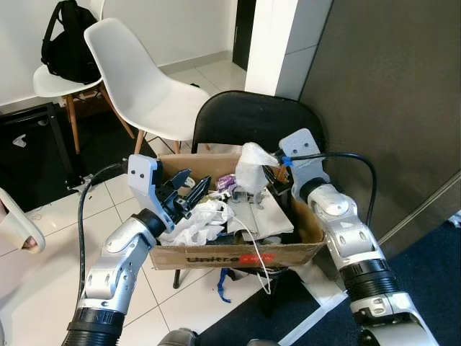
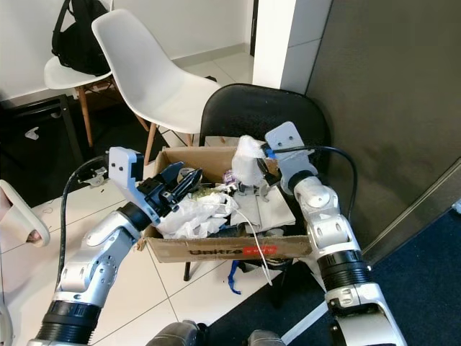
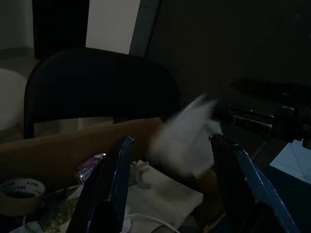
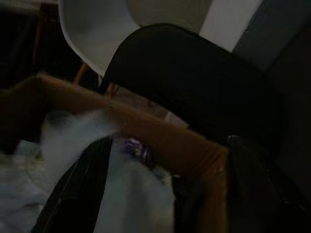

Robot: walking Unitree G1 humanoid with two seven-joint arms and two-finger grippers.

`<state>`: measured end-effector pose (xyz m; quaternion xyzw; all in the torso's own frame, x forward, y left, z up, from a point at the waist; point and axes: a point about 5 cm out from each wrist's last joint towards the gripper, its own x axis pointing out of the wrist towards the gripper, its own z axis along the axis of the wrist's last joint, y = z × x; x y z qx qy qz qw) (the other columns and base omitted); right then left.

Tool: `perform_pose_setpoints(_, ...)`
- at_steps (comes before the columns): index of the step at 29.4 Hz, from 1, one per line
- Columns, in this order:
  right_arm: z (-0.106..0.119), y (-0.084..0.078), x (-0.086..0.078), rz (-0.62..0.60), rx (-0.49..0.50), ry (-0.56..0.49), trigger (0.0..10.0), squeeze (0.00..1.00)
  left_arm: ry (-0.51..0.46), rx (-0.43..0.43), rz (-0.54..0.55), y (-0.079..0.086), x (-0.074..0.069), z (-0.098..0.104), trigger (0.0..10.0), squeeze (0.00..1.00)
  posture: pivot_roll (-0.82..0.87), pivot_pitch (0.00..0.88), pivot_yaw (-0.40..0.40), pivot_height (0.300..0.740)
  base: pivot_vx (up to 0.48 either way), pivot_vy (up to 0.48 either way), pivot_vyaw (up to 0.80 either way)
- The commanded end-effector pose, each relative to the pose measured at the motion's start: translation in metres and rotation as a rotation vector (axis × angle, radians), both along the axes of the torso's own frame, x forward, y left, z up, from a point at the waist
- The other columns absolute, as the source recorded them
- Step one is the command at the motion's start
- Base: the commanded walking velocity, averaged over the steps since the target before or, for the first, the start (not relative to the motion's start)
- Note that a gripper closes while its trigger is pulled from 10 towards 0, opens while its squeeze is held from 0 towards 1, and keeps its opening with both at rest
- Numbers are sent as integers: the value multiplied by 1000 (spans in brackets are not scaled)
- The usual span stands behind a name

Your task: Picking trash to rubbish bin

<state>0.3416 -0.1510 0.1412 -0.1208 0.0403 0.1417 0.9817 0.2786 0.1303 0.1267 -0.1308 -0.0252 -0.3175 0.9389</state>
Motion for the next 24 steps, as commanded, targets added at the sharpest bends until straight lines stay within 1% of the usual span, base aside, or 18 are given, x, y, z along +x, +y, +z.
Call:
perform_pose_setpoints(1,17,0,5,-22,22,-37,10000,0,2,-1,-13,-1,-2,0,10000,0,-15,0,-35,740,0,0,0)
perform_pose_setpoints(4,36,5,11,-11,-85,-98,10000,0,-1,7,-16,-1,-2,1,10000,0,-17,0,-26,740,0,0,0)
perform_pose_setpoints(5,40,6,12,-5,-110,-107,10000,0,-1,8,-17,-1,-2,1,10000,0,-16,0,-28,740,0,0,0)
perform_pose_setpoints(6,43,9,15,17,-158,-95,10000,0,-3,11,-19,-2,-2,1,10000,0,-14,0,-33,740,0,0,0)
perform_pose_setpoints(7,39,16,18,78,-253,-10,10000,0,-5,14,-21,-2,-2,1,10000,0,-12,0,-37,740,0,0,0)
perform_pose_setpoints(8,39,16,18,78,-253,-10,10000,0,-5,14,-21,-2,-2,1,10000,0,-12,0,-37,740,0,0,0)
perform_pose_setpoints(9,35,19,18,108,-297,44,10000,0,-5,15,-21,-2,-2,1,10000,0,-12,0,-37,740,0,0,0)
perform_pose_setpoints(11,36,23,19,112,-233,94,10000,0,-7,15,-19,-3,-2,1,10000,0,-6,0,-45,740,0,0,0)
perform_pose_setpoints(13,40,25,19,105,-160,99,10000,0,-8,13,-17,-3,-2,1,10000,0,-15,0,-42,740,0,0,0)
perform_pose_setpoints(14,40,25,19,105,-160,99,10000,0,-8,13,-17,-3,-2,1,10000,0,-15,0,-42,740,0,0,0)
perform_pose_setpoints(16,47,25,16,122,-16,38,10000,0,-11,10,-12,-3,-2,1,10000,0,-17,0,-43,740,0,0,0)
perform_pose_setpoints(17,47,25,16,122,-16,38,10000,0,-11,10,-12,-3,-2,1,10000,0,-17,0,-43,740,0,0,0)
perform_pose_setpoints(18,59,24,12,161,141,-63,10000,0,-18,15,-3,-2,-1,2,10000,0,-22,0,-43,740,0,0,0)
perform_pose_setpoints(19,59,24,12,161,141,-63,10000,0,-18,15,-3,-2,-1,2,10000,0,-22,0,-43,740,0,0,0)
perform_pose_setpoints(20,66,21,10,176,253,-116,10000,0,-26,22,9,-2,0,3,10000,0,-20,0,-46,740,0,0,0)
perform_pose_setpoints(22,72,10,3,168,440,-161,10000,0,-46,32,54,0,4,5,10000,0,-21,0,-48,740,0,0,0)
perform_pose_setpoints(23,72,10,3,168,440,-161,10000,0,-46,32,54,0,4,5,10000,0,-21,0,-48,740,0,0,0)
perform_pose_setpoints(24,68,6,0,157,470,-161,10000,0,-56,37,80,2,6,7,10000,0,-20,0,-49,740,0,0,0)
